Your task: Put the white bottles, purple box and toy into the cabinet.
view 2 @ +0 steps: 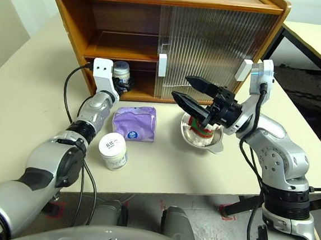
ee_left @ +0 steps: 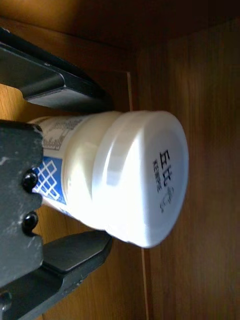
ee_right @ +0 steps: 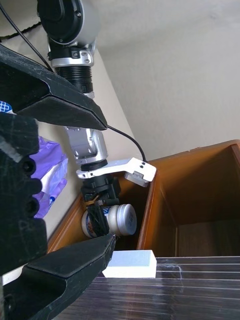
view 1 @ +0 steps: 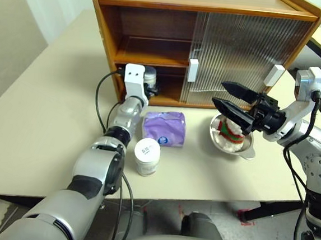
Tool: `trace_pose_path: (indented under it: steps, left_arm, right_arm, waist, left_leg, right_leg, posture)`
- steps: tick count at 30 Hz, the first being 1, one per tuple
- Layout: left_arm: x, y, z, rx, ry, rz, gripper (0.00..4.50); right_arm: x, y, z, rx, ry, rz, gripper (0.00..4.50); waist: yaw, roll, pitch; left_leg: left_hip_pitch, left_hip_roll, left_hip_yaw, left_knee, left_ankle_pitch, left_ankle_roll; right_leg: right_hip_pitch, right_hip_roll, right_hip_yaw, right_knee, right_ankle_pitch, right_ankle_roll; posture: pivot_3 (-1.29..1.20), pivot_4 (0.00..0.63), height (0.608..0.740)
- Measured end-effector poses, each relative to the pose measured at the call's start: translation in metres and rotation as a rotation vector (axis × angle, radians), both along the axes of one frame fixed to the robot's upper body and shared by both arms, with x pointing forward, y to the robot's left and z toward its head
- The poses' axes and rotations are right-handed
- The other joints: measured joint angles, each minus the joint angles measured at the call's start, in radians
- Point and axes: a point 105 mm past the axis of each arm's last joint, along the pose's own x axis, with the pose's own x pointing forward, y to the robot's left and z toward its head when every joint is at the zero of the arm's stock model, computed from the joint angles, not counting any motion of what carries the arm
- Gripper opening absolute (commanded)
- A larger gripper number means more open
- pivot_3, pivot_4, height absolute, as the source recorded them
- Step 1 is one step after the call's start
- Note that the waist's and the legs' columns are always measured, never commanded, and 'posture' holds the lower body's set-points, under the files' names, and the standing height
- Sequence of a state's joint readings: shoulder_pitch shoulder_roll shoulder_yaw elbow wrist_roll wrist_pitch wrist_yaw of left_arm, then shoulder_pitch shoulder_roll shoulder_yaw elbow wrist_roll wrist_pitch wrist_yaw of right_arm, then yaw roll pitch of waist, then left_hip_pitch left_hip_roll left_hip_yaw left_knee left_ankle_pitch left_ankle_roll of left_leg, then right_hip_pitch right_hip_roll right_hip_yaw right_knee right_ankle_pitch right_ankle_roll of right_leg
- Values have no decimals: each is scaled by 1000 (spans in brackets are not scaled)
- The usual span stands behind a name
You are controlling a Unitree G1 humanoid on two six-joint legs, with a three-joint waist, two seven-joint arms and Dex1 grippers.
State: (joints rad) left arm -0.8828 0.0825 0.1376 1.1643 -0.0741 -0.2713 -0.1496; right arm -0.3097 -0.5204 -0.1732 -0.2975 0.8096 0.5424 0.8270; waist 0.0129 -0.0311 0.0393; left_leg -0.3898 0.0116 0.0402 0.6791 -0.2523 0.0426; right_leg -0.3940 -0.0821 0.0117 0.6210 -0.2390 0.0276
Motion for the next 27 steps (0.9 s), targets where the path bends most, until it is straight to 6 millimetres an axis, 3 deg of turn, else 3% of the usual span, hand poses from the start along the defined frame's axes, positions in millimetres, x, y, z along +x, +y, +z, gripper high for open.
trace_pose_path:
  steps: [10, 15, 19, 27]
  left_arm:
    - [-22, 5, -9, 20, -61, -36, 4467]
    - [-32, 9, -2, 19, -91, -34, 4467]
    - [-36, 11, 1, 17, -92, -27, 3600]
    - [-35, 18, 2, 8, -77, 24, 404]
  right_arm:
    - [0, 0, -1, 3, 2, 1, 4500]
    - [-1, 0, -2, 3, 6, 3, 4500]
    - [-2, 1, -2, 2, 5, 11, 4500]
    - [-2, 1, -2, 2, 3, 16, 4500]
  waist:
    - [1, 0, 0]
    - [1, 0, 0]
    - [2, 0, 0]
    - [2, 0, 0]
  left_leg:
    - [0, 0, 0, 0, -1, -2]
    - [1, 0, 0, 0, -1, -2]
    - [1, 0, 0, 1, -1, -2]
    - [1, 0, 0, 1, 0, 0]
  right_leg:
    - [0, -1, 0, 1, 0, -1]
    - [0, -1, 0, 2, 1, -1]
    - [0, -1, 0, 2, 1, -1]
    - [1, -1, 0, 2, 1, -1]
  posture:
    - [-23, 0, 740]
    - [-14, 0, 740]
    - [-10, 0, 740]
    - [-11, 0, 740]
